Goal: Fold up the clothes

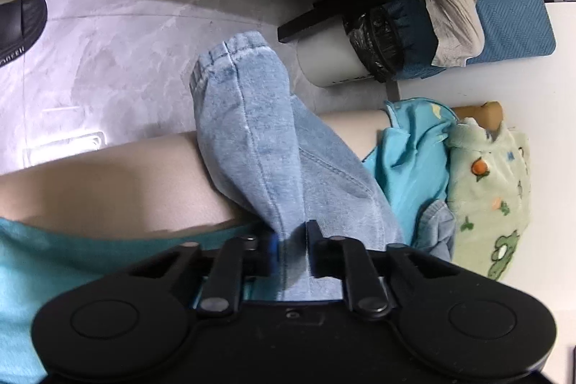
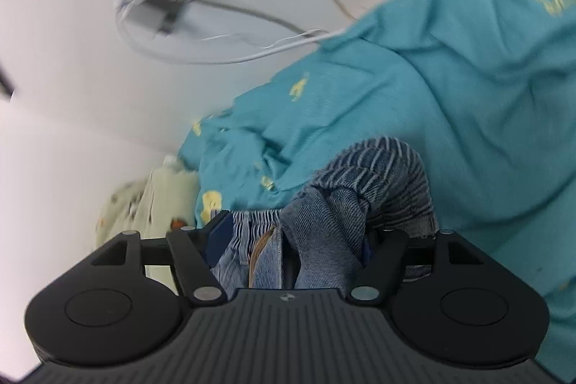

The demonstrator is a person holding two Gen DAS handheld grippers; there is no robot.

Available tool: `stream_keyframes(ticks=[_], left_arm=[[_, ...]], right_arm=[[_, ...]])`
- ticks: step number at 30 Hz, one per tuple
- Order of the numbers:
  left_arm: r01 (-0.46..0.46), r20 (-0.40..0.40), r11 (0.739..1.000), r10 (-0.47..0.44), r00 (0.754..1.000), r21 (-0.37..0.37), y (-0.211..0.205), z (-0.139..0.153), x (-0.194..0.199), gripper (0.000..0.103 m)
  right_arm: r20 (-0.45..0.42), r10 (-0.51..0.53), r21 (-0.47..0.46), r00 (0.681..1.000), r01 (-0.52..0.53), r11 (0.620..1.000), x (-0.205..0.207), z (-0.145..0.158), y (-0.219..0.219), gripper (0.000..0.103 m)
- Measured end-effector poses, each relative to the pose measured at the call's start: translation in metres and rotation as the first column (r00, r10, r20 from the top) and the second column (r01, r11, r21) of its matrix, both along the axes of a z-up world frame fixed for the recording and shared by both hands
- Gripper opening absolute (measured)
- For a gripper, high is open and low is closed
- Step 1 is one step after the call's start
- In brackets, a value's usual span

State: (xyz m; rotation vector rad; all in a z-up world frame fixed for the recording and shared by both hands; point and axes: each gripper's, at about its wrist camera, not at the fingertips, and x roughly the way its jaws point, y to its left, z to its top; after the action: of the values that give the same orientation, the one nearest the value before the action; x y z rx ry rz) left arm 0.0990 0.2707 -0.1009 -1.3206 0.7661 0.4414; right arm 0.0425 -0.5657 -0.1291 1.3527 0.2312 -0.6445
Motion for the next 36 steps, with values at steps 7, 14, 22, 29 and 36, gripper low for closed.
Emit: stream_keyframes(ticks=[7,14,22,29,36], left_arm=[[0.039,-0.016,0.996,-0.038,0.999,0.077,-0.009,0.008,-0.001,0.005],[0.086,-0.051,0.99,-0.081,0.995,0.114,-0.019,0.01,-0.005,0.005],[0.155,-0.077,0.974,-0.143,0.987,0.168,-0.034,0.012,0.0,0.011],[0.241,-0.107,0.928,-0.22,0.97,0.283,-0.048,0.03,0.0,0.041],[0.35,-0.114,0.8,-0.338,0.934,0.487,-0.082,0.065,-0.01,0.06]], right_arm=[[-0.004,0.068,-0.161,0.998,-0.068,0.985,0.012,0.023,0.001,0.02],[0.152,0.16,-0.437,0.975,-0.079,0.896,0.014,0.082,0.01,0.017],[-0.179,0.171,-0.419,0.969,-0.232,0.878,0.012,0.023,-0.016,0.017],[-0.251,0.186,-0.418,0.95,-0.28,0.864,0.003,0.022,-0.006,0.026],[-0.3,0.194,-0.382,0.934,-0.303,0.873,-0.006,0.039,0.008,0.071]])
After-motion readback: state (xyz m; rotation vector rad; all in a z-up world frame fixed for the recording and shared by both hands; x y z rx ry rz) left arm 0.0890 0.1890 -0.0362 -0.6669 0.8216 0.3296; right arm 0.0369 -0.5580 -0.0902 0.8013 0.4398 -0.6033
